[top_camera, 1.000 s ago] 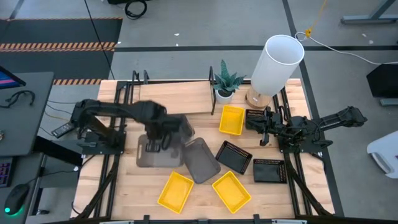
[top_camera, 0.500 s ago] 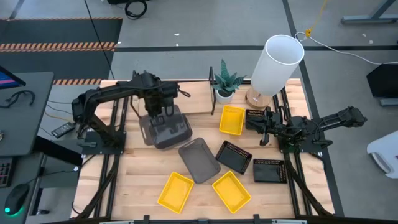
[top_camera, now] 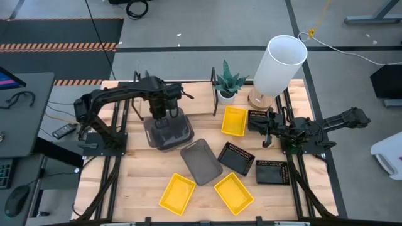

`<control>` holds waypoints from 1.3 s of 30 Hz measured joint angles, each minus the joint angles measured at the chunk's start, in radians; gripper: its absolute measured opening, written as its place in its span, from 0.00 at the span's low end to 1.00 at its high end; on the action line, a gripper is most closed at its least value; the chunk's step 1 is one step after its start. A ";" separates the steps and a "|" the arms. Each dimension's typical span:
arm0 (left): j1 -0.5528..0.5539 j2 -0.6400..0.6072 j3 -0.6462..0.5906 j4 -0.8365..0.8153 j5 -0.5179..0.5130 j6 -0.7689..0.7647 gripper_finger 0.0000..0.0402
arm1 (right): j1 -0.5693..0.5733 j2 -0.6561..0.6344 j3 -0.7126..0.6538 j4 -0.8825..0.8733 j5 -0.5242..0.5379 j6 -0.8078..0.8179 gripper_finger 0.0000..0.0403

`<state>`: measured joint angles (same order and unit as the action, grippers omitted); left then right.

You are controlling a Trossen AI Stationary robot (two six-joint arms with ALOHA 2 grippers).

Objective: Stack baskets on shelf by color
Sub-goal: Stack the bottom left gray bin on the top gray bin, then stack the bottom gray bin on the top gray bin

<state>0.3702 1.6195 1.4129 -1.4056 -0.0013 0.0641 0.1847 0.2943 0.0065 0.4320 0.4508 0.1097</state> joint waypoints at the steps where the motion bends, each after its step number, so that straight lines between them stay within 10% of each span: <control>1: 0.000 0.001 -0.010 0.010 0.000 0.000 0.01 | 0.000 0.000 0.000 0.000 0.000 0.000 0.05; 16: 0.009 0.051 -0.033 0.053 -0.043 0.000 0.03 | 0.000 0.000 0.000 0.001 0.000 0.000 0.05; 29: 0.007 0.050 0.018 0.028 -0.126 0.008 0.38 | 0.000 0.000 0.000 0.000 0.000 0.000 0.05; 39: -0.049 0.050 0.054 0.345 0.021 0.111 0.39 | 0.000 0.000 0.000 0.000 0.000 0.000 0.05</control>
<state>0.3210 1.6695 1.4666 -1.0603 0.0195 0.1754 0.1847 0.2945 0.0067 0.4320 0.4509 0.1097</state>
